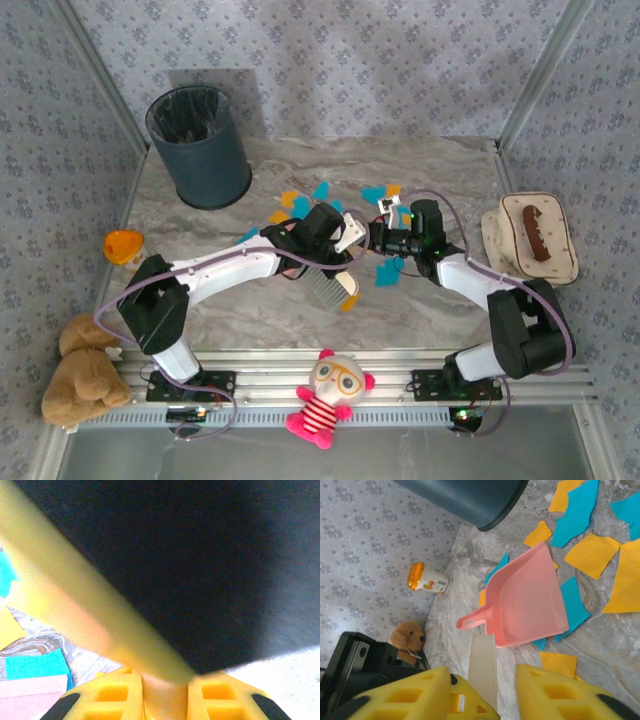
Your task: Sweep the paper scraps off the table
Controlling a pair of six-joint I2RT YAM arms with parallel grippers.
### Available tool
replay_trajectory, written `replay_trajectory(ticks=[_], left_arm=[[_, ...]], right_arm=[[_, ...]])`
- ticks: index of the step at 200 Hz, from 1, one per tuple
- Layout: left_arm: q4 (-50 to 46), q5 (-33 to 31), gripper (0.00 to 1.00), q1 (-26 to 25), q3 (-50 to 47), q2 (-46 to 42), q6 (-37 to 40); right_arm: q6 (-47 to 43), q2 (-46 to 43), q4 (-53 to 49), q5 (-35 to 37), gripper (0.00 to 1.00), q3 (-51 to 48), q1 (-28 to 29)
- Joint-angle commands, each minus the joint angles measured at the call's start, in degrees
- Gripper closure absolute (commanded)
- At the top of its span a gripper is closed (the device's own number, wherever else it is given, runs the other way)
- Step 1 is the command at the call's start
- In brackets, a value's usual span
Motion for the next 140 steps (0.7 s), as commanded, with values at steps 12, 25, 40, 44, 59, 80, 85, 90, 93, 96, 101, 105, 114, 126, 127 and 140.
replay_trajectory(ticks=[12,25,40,44,59,80,85,90,93,96,101,105,114,126,127,140], left_arm=[[2.1,2.3,0.8,-0.6,3.0,-0.1,1.1],[2.0,2.4,0.76,-0.6,3.0,-0.1,1.2],[1.7,2.3,0.66,-0.6,3.1,-0.3,1.3],[1.6,2.2,0.63,-0.6,3.1,-0.4,1.3],[1.5,1.3,0.53,-0.5,2.7,-1.2,1.5],[0.8,-0.5,0.41,-0.2,1.9,-2.9,2.2],[0.4,-0.6,0.4,0.0,1.7,-3.4,2.4],[-0.2,-0.8,0.39,0.3,1.6,-3.8,2.5],[-0.5,-1.0,0.38,0.4,1.4,-4.1,2.6],[-0.7,-1.1,0.38,0.6,1.3,-4.3,2.7],[-1.1,-1.6,0.37,0.9,1.1,-4.8,2.8],[-1.5,-1.8,0.36,1.2,0.9,-5.2,2.8],[-2.3,-2.3,0.35,1.9,0.4,-6.1,3.2],[-3.8,-2.9,0.34,2.9,-0.2,-7.0,3.5],[-3.9,-3.0,0.34,3.0,-0.2,-7.1,3.5],[-6.2,-3.1,0.33,4.3,-0.5,-8.0,3.8]], right_arm=[[0.7,0.4,2.4,-0.5,0.75,1.4,0.6],[0.8,0.3,2.6,0.1,0.81,1.2,0.6],[1.3,0.1,2.9,1.1,0.87,0.8,0.4],[1.4,-0.1,3.1,1.4,0.88,0.7,0.3],[1.7,-0.9,3.2,2.8,0.92,0.2,-0.2],[1.7,-2.8,2.5,5.0,0.97,-1.0,-1.7],[1.7,-3.4,2.3,5.5,0.98,-1.3,-2.2],[1.7,-4.1,2.0,5.9,0.99,-1.6,-2.8],[1.7,-4.4,1.8,6.1,1.0,-1.8,-3.1],[1.6,-4.8,1.6,6.3,1.0,-2.0,-3.5],[1.6,-5.6,1.2,6.7,1.0,-2.3,-4.1],[1.6,-6.1,1.0,7.0,1.0,-2.5,-4.6],[1.3,-7.5,0.1,7.5,1.0,-3.0,-5.7],[0.8,-9.3,-1.9,8.2,1.0,-3.3,-7.4],[0.8,-9.5,-2.1,8.3,1.0,-3.4,-7.6],[0.0,-11.4,-4.2,8.5,1.0,-3.6,-9.5]])
